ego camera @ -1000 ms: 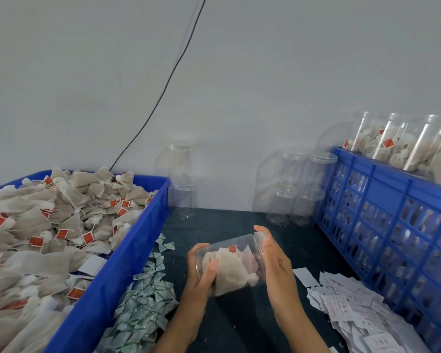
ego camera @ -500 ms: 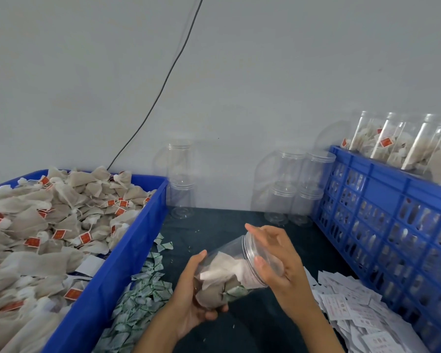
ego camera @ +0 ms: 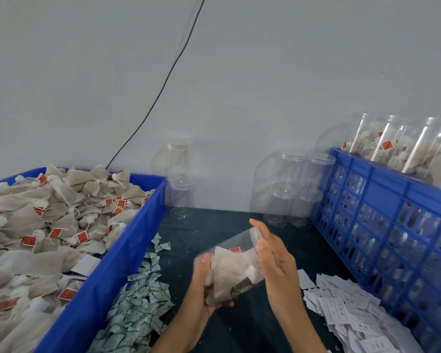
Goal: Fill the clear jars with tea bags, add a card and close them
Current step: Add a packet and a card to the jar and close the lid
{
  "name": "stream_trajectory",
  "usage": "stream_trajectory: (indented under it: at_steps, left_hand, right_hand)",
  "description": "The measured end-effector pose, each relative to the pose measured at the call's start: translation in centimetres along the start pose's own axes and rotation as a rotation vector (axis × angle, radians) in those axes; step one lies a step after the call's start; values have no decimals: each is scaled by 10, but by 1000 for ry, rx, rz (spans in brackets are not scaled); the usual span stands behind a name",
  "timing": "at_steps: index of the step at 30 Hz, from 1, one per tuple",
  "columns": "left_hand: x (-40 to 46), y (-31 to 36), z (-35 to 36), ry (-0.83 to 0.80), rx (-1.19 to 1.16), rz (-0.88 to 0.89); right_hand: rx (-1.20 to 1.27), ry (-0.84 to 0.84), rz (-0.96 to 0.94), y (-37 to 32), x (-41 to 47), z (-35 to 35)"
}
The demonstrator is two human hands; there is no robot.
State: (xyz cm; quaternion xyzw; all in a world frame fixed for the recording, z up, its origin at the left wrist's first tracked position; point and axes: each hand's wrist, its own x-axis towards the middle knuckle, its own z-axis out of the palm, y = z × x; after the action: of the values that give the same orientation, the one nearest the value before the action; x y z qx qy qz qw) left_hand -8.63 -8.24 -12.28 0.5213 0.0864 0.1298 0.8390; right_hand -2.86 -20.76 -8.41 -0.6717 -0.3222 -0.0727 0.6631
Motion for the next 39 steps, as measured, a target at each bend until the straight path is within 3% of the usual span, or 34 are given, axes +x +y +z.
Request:
stream_trajectory:
  at_steps: [2,5,9,11,15,18,27,39]
  left_hand:
    - [2,2,-1,93,126,158]
    - [0,1,-7,50,226,190]
    - [-3,2,-11,21,51,88]
    - [-2,4,-12,-22,21,20]
    - [-2,2,-14,35,73,101]
    - [-4,1,-11,48,96,114]
    - [-1,3,-12,-36,23,-21]
    - [-6,7,-2,99,122,226]
  right_hand:
    - [67,62,169,7,1,3]
    - [207,-42,381,7,3,-1]
    - [276,-223,293,8,3,-12]
    - [196,-252,244,10,1,-15]
    - [65,-103,332,8,1,-8]
    - [38,-97,405,7,2,-4]
    - [166,-93,191,7,-2,0]
    - [284,67,292,15,-4,12]
